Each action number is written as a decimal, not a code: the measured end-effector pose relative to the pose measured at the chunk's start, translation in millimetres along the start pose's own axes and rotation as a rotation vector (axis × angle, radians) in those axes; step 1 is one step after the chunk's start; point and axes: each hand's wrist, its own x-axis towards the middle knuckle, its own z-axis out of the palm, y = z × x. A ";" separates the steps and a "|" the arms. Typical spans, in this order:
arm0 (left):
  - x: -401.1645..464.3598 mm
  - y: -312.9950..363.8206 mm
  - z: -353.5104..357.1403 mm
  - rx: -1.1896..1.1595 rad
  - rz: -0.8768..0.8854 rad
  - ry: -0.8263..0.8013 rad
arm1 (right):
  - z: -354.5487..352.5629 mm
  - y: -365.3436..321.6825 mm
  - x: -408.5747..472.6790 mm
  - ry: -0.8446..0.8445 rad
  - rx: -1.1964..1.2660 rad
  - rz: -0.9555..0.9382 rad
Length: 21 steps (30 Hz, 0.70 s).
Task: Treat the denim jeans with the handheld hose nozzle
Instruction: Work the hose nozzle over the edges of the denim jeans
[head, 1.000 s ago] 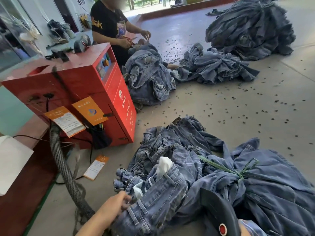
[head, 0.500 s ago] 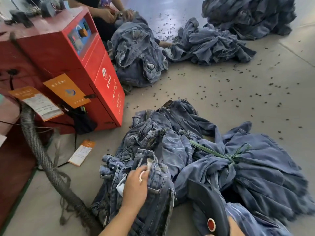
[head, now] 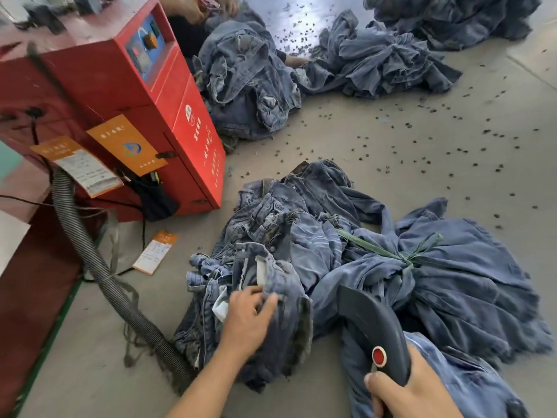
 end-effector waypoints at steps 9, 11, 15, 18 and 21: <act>-6.0 -24.1 -119.3 -1.440 -0.659 -0.030 | 8.7 -19.8 -13.6 -0.039 -0.229 -0.080; -14.1 -29.4 -120.6 -1.462 -0.625 -0.139 | 21.0 -18.9 -16.7 -0.120 -0.247 -0.091; -8.1 -37.5 -109.9 -0.971 -0.570 -0.069 | 41.7 -11.1 -19.3 -0.188 -0.264 -0.093; 1.3 -51.2 -93.3 -0.539 -0.562 0.067 | 49.0 -9.5 -17.8 -0.201 -0.287 -0.066; 2.6 -59.9 -102.7 -0.841 -0.568 -0.049 | 50.7 -9.7 -14.5 -0.203 -0.299 -0.054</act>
